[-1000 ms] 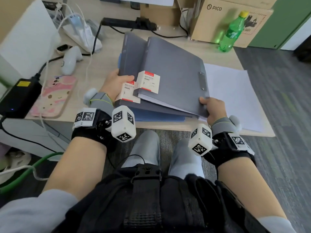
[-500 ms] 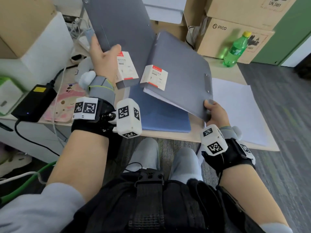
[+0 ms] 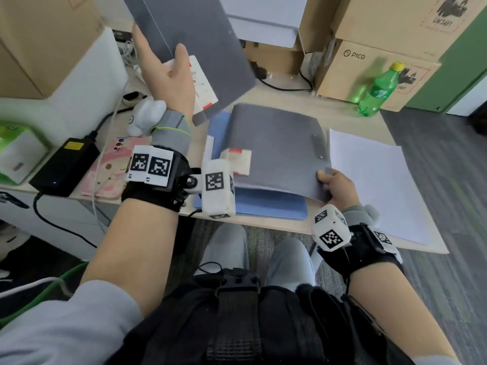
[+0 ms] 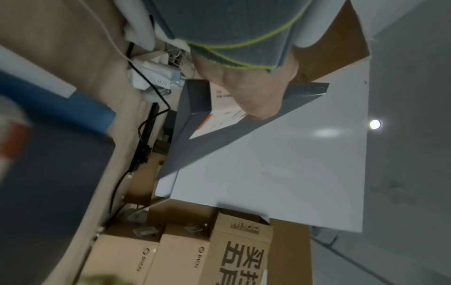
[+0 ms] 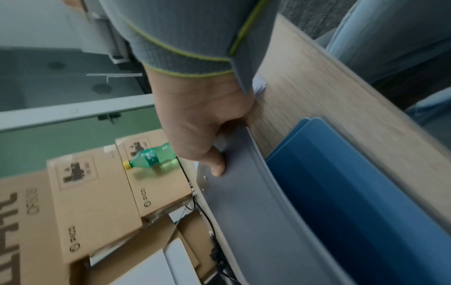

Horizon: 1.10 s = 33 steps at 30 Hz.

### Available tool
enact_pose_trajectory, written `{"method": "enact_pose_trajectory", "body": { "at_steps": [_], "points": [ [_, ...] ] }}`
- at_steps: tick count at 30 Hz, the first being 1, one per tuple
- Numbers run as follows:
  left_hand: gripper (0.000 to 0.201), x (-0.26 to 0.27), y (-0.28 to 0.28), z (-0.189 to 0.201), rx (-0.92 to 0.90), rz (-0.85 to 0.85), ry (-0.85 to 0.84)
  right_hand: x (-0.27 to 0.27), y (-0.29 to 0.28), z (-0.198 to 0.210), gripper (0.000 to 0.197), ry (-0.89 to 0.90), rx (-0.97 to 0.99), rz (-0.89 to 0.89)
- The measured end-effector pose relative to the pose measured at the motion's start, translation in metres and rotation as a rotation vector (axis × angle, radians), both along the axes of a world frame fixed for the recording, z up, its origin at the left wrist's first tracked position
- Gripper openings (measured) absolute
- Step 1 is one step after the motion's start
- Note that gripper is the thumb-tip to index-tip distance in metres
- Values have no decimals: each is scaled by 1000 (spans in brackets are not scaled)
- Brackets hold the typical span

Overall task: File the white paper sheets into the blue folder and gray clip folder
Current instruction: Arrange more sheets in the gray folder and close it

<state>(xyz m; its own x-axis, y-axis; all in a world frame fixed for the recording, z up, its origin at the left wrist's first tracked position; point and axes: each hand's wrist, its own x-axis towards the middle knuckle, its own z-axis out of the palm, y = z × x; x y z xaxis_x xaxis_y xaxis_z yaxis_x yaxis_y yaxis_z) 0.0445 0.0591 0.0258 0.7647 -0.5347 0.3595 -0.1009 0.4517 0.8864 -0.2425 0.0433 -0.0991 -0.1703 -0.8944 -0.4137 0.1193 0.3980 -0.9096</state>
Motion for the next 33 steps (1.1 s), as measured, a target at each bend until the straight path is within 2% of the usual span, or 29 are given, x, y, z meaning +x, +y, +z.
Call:
{"method": "enact_pose_trajectory", "body": {
  "at_steps": [2, 6, 9, 13, 16, 19, 22, 25, 29, 33],
  "points": [
    [74, -3, -2, 4, 6, -39, 79, 7, -3, -1, 23, 40, 13, 33],
    [62, -17, -7, -12, 8, -167, 187, 20, -7, 0, 19, 157, 59, 109],
    [47, -20, -10, -32, 77, -265, 185, 24, -11, 2, 8, 298, 135, 238],
    [40, -28, -11, -49, 171, -315, 172, 18, -10, 7, 14, 431, 166, 357],
    [37, -33, -10, -55, 177, -355, 183, 14, -5, 14, 18, 489, 180, 406],
    [31, -39, -10, -61, 201, -389, 165, 6, -4, 17, 8, 499, 138, 325],
    [24, -44, -10, -62, 224, -416, 148, 0, -3, 25, 24, 424, -11, 62],
    [21, -49, -10, -63, 234, -469, 155, -3, -3, 36, 22, 284, -144, -124],
    [20, -60, -6, -67, 280, -528, 155, -16, 0, 37, 35, 345, -121, -135],
    [17, -69, -1, -79, 353, -595, 157, -25, 7, 34, 29, 389, -130, -46]
  ]
}}
